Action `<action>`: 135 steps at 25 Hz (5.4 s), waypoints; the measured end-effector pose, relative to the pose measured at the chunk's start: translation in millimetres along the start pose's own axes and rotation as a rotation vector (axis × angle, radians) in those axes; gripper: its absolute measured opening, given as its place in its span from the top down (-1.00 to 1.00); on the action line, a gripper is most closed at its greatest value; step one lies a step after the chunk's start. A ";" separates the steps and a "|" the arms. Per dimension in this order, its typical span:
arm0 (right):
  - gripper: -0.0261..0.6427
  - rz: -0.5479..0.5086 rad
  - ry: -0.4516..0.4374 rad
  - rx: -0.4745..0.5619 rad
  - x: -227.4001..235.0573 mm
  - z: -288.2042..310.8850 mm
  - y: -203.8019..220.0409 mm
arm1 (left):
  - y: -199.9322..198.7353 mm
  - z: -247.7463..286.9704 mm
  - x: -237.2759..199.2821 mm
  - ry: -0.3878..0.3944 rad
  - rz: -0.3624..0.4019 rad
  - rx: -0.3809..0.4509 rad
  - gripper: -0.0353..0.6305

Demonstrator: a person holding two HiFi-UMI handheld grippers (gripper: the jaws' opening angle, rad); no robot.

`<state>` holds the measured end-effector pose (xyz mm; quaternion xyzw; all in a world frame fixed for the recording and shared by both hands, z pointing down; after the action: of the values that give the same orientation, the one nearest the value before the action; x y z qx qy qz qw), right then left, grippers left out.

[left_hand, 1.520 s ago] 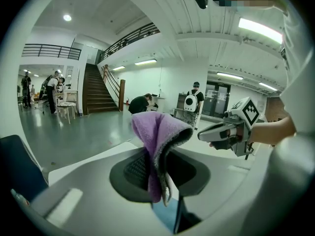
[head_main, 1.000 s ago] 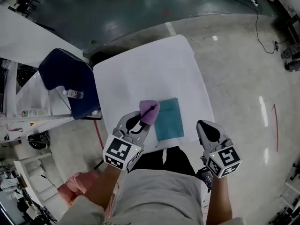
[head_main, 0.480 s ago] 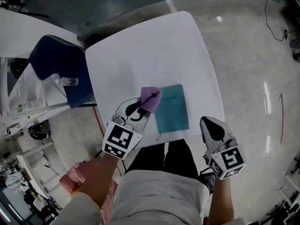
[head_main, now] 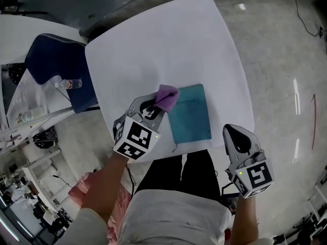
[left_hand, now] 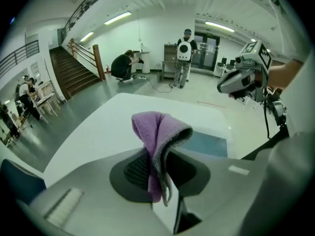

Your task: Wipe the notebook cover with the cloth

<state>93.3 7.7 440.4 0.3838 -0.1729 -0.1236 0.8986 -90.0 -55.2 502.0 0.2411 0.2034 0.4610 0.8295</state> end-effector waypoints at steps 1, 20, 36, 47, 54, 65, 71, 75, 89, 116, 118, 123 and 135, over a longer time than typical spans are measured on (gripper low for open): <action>0.88 0.003 0.000 -0.001 0.9 1.0 1.8 | 3.9 5.0 -1.1 0.005 0.013 -0.026 0.67; 0.88 0.041 0.001 -0.042 5.4 8.1 24.3 | 30.4 53.4 -9.0 0.080 0.107 -0.219 0.67; 0.88 0.045 -0.014 -0.045 1.2 9.6 27.0 | 39.0 59.2 21.9 0.181 0.122 -0.308 0.67; 0.88 0.053 -0.028 -0.043 -4.4 11.0 28.5 | 43.4 58.8 49.0 0.192 0.139 -0.326 0.67; 0.88 0.054 -0.037 -0.040 -6.9 9.5 29.3 | 48.3 57.8 69.8 0.227 0.115 -0.335 0.67; 0.88 0.041 -0.052 -0.040 -6.1 6.0 32.1 | 57.1 55.9 105.5 0.291 0.070 -0.345 0.67; 0.88 0.027 -0.069 -0.042 -10.4 5.8 32.9 | 63.0 53.6 124.5 0.340 0.049 -0.353 0.67; 0.88 0.020 -0.079 -0.044 -12.8 5.6 33.9 | 68.3 52.2 138.5 0.379 0.037 -0.370 0.67; 0.88 0.020 -0.087 -0.042 -13.4 1.0 36.8 | 76.6 49.5 163.9 0.468 0.025 -0.419 0.67; 0.88 0.050 -0.058 -0.035 8.3 3.9 29.9 | -5.8 44.4 53.4 0.202 0.076 -0.299 0.67; 0.88 0.052 -0.059 -0.038 10.0 4.8 29.7 | -12.8 49.7 44.1 0.181 0.084 -0.295 0.67; 0.88 0.058 -0.060 -0.042 15.2 9.4 28.7 | -26.3 68.3 24.4 0.134 0.103 -0.300 0.67; 0.88 0.079 -0.056 -0.058 26.9 15.7 27.9 | -36.3 100.8 11.4 0.123 0.099 -0.337 0.67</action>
<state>113.9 6.8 476.7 0.3467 -0.2093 -0.1039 0.9084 -3.8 -83.5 560.1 0.0796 0.1615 0.5425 0.8205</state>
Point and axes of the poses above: the fingertips, and each gripper's own axes: z forward along the fingers, x to its right, y out of its underside, the point moved 1 cm from there along -z, backward along the fingers, and after that the axes turned 11 degrees about y, right-handed, at the moved point
